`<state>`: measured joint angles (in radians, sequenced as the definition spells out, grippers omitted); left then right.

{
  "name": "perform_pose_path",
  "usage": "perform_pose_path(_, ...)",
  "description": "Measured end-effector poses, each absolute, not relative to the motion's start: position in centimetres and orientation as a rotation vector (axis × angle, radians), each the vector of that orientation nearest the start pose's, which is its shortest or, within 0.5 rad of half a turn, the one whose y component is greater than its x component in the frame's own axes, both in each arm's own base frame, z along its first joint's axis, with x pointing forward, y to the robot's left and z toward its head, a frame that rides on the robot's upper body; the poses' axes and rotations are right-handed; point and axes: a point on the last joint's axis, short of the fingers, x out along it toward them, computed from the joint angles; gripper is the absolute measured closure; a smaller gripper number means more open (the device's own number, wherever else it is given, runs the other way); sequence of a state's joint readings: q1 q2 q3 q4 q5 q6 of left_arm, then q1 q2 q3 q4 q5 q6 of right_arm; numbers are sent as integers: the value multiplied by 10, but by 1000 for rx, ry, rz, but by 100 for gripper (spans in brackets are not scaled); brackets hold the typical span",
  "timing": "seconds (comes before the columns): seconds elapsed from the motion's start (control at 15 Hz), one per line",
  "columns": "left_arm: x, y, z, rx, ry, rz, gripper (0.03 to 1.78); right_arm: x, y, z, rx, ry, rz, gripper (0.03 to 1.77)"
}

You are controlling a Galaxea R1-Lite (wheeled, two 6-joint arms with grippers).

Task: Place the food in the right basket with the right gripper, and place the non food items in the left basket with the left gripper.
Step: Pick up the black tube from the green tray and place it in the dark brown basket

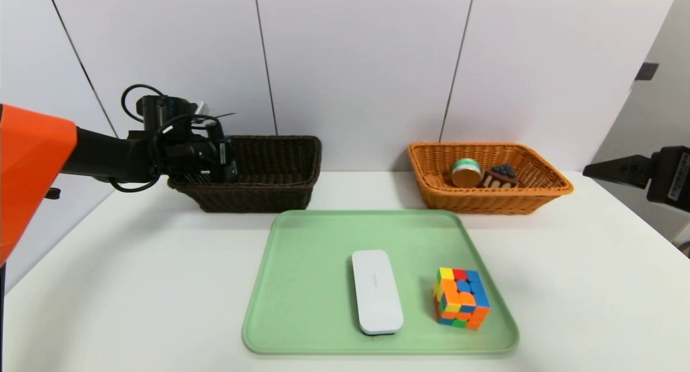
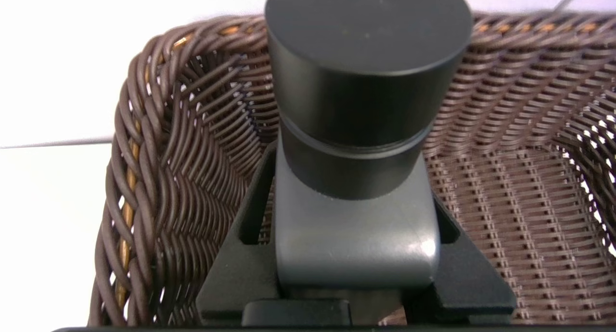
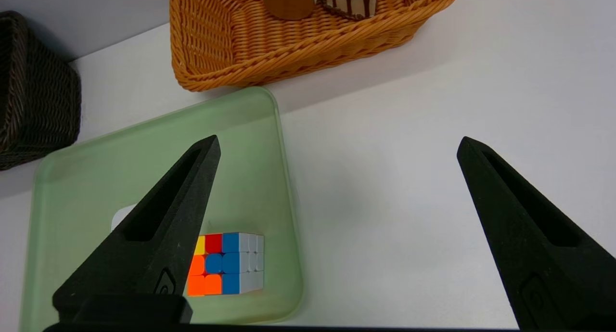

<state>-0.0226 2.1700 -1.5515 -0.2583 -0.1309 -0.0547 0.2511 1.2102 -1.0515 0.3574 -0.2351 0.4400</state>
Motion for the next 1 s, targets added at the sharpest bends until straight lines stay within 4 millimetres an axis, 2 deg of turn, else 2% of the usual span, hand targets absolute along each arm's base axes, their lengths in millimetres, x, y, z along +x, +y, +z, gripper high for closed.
perform_pose_path(0.07, 451, -13, 171, -72, 365, -143, 117, 163, 37, 277, 305, 495, -94, 10)
perform_pose_path(0.27, 452, -14, 170, -72, 367, -144, 82, 163, 36, 276, 305, 498, -95, 10)
perform_pose_path(0.53, 451, -19, 174, -70, 359, -155, 53, 163, 36, 276, 304, 501, -95, 10)
perform_pose_path(0.67, 442, -30, 194, -67, 317, -180, 43, 163, 36, 275, 303, 504, -96, 10)
perform_pose_path(0.73, 435, -37, 211, -65, 287, -198, 40, 163, 36, 275, 303, 503, -96, 10)
perform_pose_path(0.87, 413, -53, 254, -58, 226, -232, 33, 162, 36, 275, 303, 504, -96, 10)
perform_pose_path(1.0, 379, -73, 299, -48, 204, -254, 28, 162, 36, 273, 303, 508, -97, 10)
